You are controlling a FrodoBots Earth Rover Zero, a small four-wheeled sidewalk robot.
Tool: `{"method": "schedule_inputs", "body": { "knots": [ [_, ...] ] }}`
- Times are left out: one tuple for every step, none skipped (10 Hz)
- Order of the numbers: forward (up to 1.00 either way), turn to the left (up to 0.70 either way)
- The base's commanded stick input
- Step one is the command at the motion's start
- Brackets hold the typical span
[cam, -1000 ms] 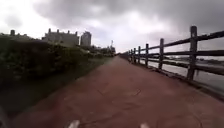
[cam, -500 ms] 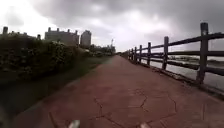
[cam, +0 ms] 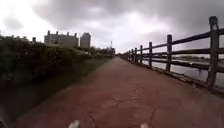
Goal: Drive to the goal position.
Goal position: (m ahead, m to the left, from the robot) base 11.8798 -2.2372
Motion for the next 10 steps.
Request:
{"method": "schedule_inputs", "body": {
  "knots": [
    [0.70, 0.00],
    [0.70, 0.00],
    [0.70, 0.00],
    [0.70, 0.00],
    [0.00, 0.00],
    [0.00, 0.00],
    [0.00, 0.00],
    [0.00, 0.00],
    [0.00, 0.00],
    [0.00, 0.00]
  ]
}}
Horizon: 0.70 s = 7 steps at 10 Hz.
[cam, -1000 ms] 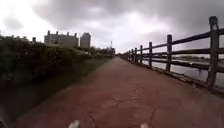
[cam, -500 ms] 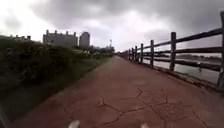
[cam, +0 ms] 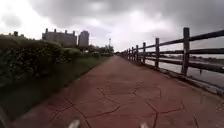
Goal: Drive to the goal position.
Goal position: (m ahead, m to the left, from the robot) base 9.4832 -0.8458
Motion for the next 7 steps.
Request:
{"method": "schedule_inputs", "body": {
  "knots": [
    [0.00, 0.00],
    [0.00, 0.00],
    [0.00, 0.00],
    [0.17, 0.00],
    [0.63, 0.00],
    [0.70, 0.00],
    [0.70, 0.00]
  ]
}}
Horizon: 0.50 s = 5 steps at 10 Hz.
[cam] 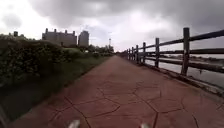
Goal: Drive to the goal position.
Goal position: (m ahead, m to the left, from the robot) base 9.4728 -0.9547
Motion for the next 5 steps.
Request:
{"method": "schedule_inputs", "body": {
  "knots": [
    [0.70, 0.00],
    [0.70, 0.00],
    [0.70, 0.00],
    [0.70, 0.00],
    [0.70, 0.00]
  ]
}}
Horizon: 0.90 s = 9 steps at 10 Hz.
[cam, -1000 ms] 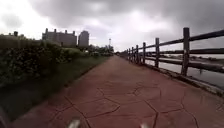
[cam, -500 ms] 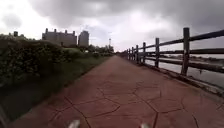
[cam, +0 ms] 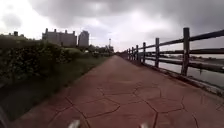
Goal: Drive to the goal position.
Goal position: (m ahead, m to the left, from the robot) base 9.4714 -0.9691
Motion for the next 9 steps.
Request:
{"method": "schedule_inputs", "body": {
  "knots": [
    [0.70, 0.00],
    [0.70, 0.00],
    [0.70, 0.00],
    [0.70, 0.00],
    [0.70, 0.00],
    [0.70, 0.00],
    [0.70, 0.00],
    [0.70, 0.00],
    [0.70, 0.00]
  ]
}}
